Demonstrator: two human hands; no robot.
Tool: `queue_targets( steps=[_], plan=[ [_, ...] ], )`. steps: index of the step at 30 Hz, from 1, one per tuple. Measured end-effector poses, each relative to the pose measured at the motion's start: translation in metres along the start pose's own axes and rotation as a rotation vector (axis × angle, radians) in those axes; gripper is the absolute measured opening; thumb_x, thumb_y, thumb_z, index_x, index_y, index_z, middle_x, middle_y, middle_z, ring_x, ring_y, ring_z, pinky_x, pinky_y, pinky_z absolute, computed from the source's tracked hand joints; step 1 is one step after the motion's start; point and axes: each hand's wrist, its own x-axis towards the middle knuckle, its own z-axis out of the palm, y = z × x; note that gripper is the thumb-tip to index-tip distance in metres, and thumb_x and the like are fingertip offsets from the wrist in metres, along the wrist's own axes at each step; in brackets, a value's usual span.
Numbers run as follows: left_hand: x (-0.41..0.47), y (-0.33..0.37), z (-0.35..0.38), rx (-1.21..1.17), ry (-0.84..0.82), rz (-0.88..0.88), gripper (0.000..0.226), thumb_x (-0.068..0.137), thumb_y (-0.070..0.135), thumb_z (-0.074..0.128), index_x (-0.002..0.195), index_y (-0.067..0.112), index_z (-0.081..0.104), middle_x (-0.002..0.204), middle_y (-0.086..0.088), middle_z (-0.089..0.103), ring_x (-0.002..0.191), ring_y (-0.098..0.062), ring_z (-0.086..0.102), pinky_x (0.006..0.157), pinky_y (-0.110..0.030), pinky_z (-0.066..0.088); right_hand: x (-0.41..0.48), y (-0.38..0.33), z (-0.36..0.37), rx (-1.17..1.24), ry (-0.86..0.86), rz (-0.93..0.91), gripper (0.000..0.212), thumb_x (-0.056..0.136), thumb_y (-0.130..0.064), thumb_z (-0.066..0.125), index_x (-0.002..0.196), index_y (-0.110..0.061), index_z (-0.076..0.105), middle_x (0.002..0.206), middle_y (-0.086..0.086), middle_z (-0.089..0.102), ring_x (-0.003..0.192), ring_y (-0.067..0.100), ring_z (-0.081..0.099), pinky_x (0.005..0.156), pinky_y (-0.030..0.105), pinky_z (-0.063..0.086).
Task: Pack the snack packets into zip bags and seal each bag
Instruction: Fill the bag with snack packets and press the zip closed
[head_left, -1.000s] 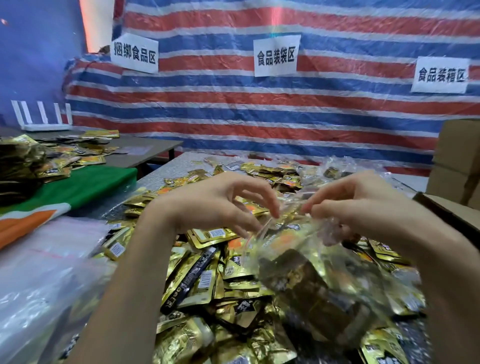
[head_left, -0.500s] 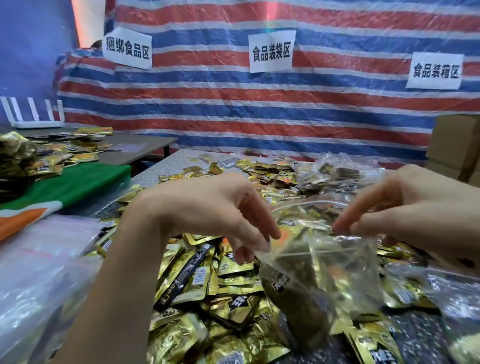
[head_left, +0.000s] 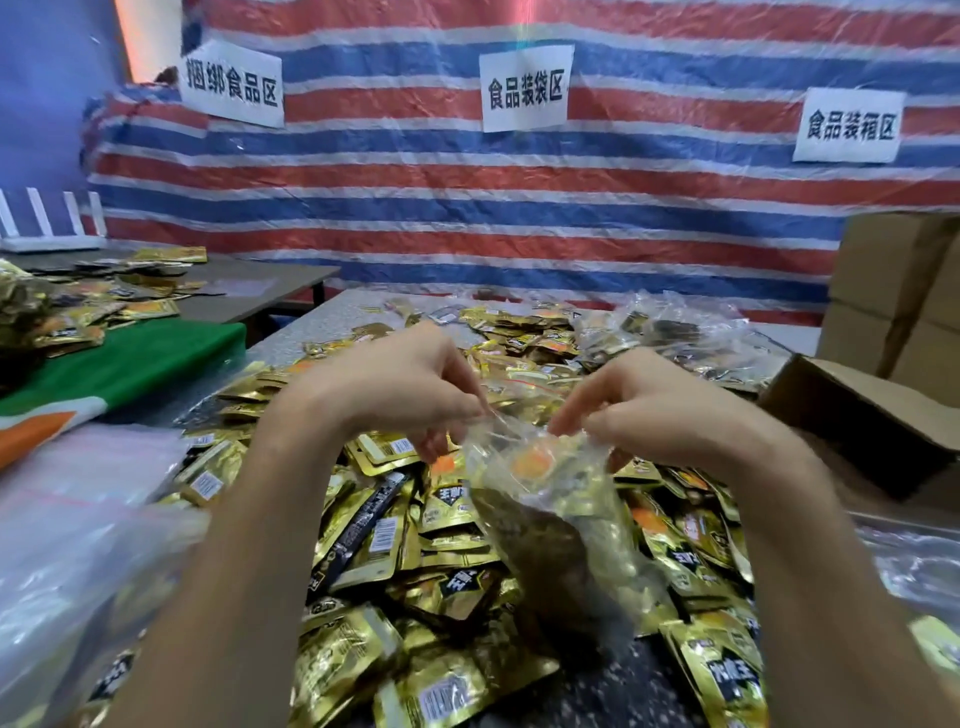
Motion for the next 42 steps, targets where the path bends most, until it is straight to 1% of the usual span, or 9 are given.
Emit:
queue_targets(
  steps=[3, 8, 11, 17, 23, 27, 31, 37, 42],
  plan=[
    [-0.005, -0.006, -0.007, -0.09, -0.029, 0.023, 0.022, 0.094, -0.006, 0.055, 0.097, 0.005, 0.074, 0.081, -0.022, 0.072, 0.058, -0.017, 0.066, 0.052, -0.023, 0.053, -0.011, -0.001, -0.008, 0.132, -0.044, -0.048, 0.038, 0.084, 0.017, 0.047, 0.09, -0.006, 0.077, 0.091, 0.023, 0.074, 0.068, 0.027, 0.071, 0.056, 0.028, 0.057],
    [-0.028, -0.006, -0.028, -0.431, -0.14, 0.2, 0.022, 0.09, 0.004, 0.056, 0.089, 0.005, 0.078, 0.059, -0.011, 0.067, 0.04, -0.012, 0.056, 0.034, -0.018, 0.043, -0.049, -0.008, -0.035, 0.431, -0.115, -0.205, 0.034, 0.086, 0.023, 0.043, 0.077, 0.009, 0.073, 0.059, 0.008, 0.067, 0.044, 0.013, 0.059, 0.04, 0.024, 0.049],
    [-0.028, -0.002, -0.026, -0.406, -0.131, 0.205, 0.021, 0.084, 0.01, 0.059, 0.086, 0.009, 0.079, 0.055, -0.01, 0.065, 0.037, -0.012, 0.052, 0.032, -0.018, 0.039, -0.045, -0.007, -0.032, 0.35, -0.111, -0.161, 0.036, 0.09, 0.016, 0.045, 0.077, 0.002, 0.076, 0.071, 0.027, 0.066, 0.048, 0.018, 0.063, 0.042, 0.029, 0.053],
    [-0.009, -0.005, -0.01, -0.093, -0.165, 0.014, 0.021, 0.096, 0.002, 0.054, 0.093, 0.005, 0.075, 0.074, -0.016, 0.074, 0.05, -0.015, 0.063, 0.044, -0.021, 0.049, -0.003, 0.009, -0.007, 0.053, -0.151, 0.002, 0.018, 0.089, -0.002, 0.065, 0.083, -0.011, 0.079, 0.092, 0.013, 0.075, 0.078, 0.02, 0.068, 0.069, 0.04, 0.064],
    [-0.004, -0.007, -0.006, -0.013, -0.171, -0.001, 0.023, 0.093, -0.002, 0.056, 0.099, 0.011, 0.075, 0.08, -0.009, 0.076, 0.062, -0.019, 0.072, 0.05, -0.019, 0.052, 0.031, 0.033, 0.014, 0.492, 0.031, -0.077, 0.029, 0.103, -0.021, 0.051, 0.084, -0.011, 0.07, 0.103, 0.008, 0.072, 0.08, 0.025, 0.069, 0.052, 0.031, 0.056],
    [-0.006, -0.008, -0.009, -0.011, -0.19, 0.011, 0.02, 0.092, -0.002, 0.063, 0.101, 0.011, 0.075, 0.081, -0.008, 0.077, 0.066, -0.021, 0.074, 0.056, -0.021, 0.055, 0.05, 0.056, 0.033, 0.084, -0.023, -0.242, 0.034, 0.094, -0.002, 0.064, 0.106, -0.033, 0.069, 0.118, -0.012, 0.066, 0.102, 0.007, 0.063, 0.077, 0.022, 0.052],
    [-0.006, -0.008, -0.011, -0.007, -0.208, 0.018, 0.019, 0.091, 0.001, 0.067, 0.103, 0.013, 0.075, 0.08, -0.006, 0.076, 0.068, -0.02, 0.074, 0.061, -0.021, 0.056, 0.06, 0.065, 0.046, -0.144, -0.121, -0.212, 0.039, 0.084, -0.042, 0.078, 0.12, -0.05, 0.065, 0.15, -0.012, 0.045, 0.141, 0.018, 0.03, 0.115, 0.04, 0.025],
    [-0.007, -0.013, -0.015, -0.013, -0.23, 0.003, 0.02, 0.088, 0.004, 0.072, 0.105, 0.015, 0.075, 0.08, -0.003, 0.077, 0.073, -0.023, 0.075, 0.063, -0.023, 0.057, 0.059, 0.058, 0.042, -0.035, -0.003, -0.207, 0.018, 0.082, -0.05, 0.077, 0.1, -0.052, 0.071, 0.133, -0.023, 0.058, 0.132, 0.017, 0.048, 0.115, 0.061, 0.025],
    [-0.006, -0.015, -0.016, -0.017, -0.242, -0.008, 0.021, 0.089, 0.005, 0.072, 0.107, 0.015, 0.074, 0.082, -0.003, 0.077, 0.075, -0.023, 0.076, 0.064, -0.023, 0.057, 0.054, 0.057, 0.028, 0.05, 0.293, -0.324, 0.025, 0.094, -0.032, 0.068, 0.117, -0.036, 0.072, 0.133, -0.016, 0.056, 0.126, 0.009, 0.05, 0.111, 0.049, 0.041]
  ],
)
